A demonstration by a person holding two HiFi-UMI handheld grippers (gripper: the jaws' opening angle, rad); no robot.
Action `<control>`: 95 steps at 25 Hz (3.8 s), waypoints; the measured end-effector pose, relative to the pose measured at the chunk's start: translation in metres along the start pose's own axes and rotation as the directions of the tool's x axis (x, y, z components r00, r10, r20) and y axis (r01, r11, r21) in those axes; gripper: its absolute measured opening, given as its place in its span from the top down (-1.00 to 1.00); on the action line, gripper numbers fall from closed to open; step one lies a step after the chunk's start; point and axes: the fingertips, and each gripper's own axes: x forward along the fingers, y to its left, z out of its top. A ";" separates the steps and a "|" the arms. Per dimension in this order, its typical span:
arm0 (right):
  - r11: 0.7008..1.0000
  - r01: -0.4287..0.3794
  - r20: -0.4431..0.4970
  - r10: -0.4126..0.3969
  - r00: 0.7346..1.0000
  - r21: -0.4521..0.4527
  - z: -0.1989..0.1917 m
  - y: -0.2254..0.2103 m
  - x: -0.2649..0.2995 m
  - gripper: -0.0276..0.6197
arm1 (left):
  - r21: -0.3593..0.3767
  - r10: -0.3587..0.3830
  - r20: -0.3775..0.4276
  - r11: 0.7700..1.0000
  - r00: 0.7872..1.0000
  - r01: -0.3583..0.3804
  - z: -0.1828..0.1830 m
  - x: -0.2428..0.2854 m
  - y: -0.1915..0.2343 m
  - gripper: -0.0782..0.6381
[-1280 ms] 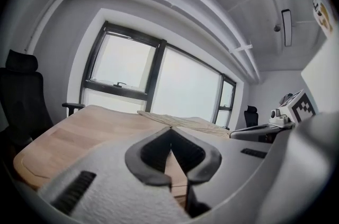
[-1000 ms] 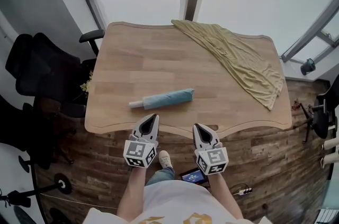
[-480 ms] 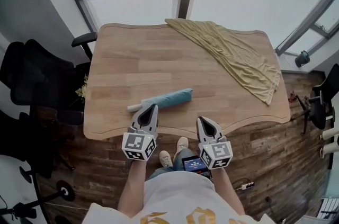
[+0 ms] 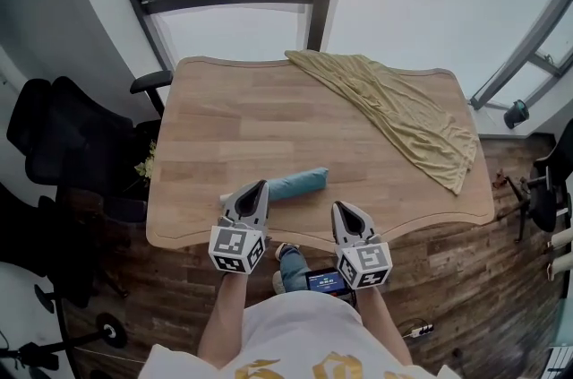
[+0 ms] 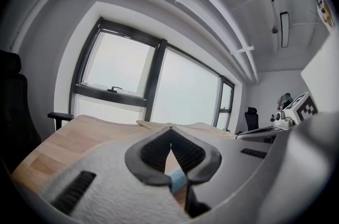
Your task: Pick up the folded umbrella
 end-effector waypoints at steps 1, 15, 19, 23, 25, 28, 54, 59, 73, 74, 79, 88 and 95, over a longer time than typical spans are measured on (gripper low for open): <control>1.000 -0.003 0.001 0.003 1.000 0.001 0.000 -0.001 0.003 0.89 | -0.001 0.005 -0.003 1.000 1.000 -0.005 -0.001 0.002 0.002 0.73; 1.000 0.000 -0.066 0.002 0.998 0.031 -0.015 -0.035 0.045 0.89 | 0.089 -0.063 -0.181 0.993 0.981 0.080 -0.047 0.062 0.003 0.73; 0.999 0.009 -0.108 -0.005 0.994 0.041 -0.029 -0.048 0.060 0.89 | 0.049 -0.095 -0.232 0.993 0.968 0.109 -0.066 0.080 0.005 0.73; 0.998 0.018 -0.153 -0.010 0.988 0.052 -0.041 -0.064 0.074 0.89 | 0.055 -0.129 -0.321 0.986 0.938 0.155 -0.086 0.095 0.006 0.72; 0.998 0.018 -0.165 -0.009 0.986 0.052 -0.043 -0.069 0.080 0.89 | 0.030 -0.186 -0.388 0.976 0.903 0.214 -0.100 0.101 0.001 0.72; 0.998 0.017 -0.179 -0.006 0.984 0.056 -0.046 -0.074 0.087 0.89 | -0.005 -0.266 -0.469 0.954 0.842 0.299 -0.116 0.106 -0.008 0.72; 0.991 0.053 -0.276 -0.016 0.961 0.126 -0.084 -0.089 0.099 0.89 | -0.026 -0.350 -0.876 0.723 0.333 0.690 -0.229 0.105 -0.018 -0.05; 0.988 0.068 -0.279 -0.026 0.960 0.142 -0.088 -0.093 0.101 0.89 | -0.046 -0.356 -0.888 0.699 0.291 0.714 -0.234 0.108 -0.021 -0.07; 0.987 0.054 -0.291 -0.008 0.957 0.151 -0.092 -0.090 0.110 0.89 | -0.038 -0.310 -0.922 0.672 0.234 0.739 -0.263 0.101 -0.031 -0.14; 0.987 0.053 -0.294 -0.007 0.956 0.151 -0.093 -0.090 0.110 0.89 | -0.023 -0.307 -0.916 0.683 0.259 0.730 -0.261 0.104 -0.030 -0.14; 0.987 0.051 -0.289 -0.005 0.957 0.153 -0.090 -0.087 0.110 0.89 | 0.021 -0.278 -0.913 0.698 0.298 0.716 -0.261 0.106 -0.029 -0.14; 0.988 0.045 -0.268 -0.004 0.963 0.148 -0.080 -0.087 0.110 0.89 | 0.084 -0.156 -0.961 0.622 0.229 0.778 -0.269 0.090 -0.016 -0.14; 0.988 0.040 -0.263 0.000 0.965 0.148 -0.080 -0.083 0.104 0.89 | 0.102 -0.134 -0.961 0.643 0.243 0.759 -0.272 0.090 -0.009 -0.15</control>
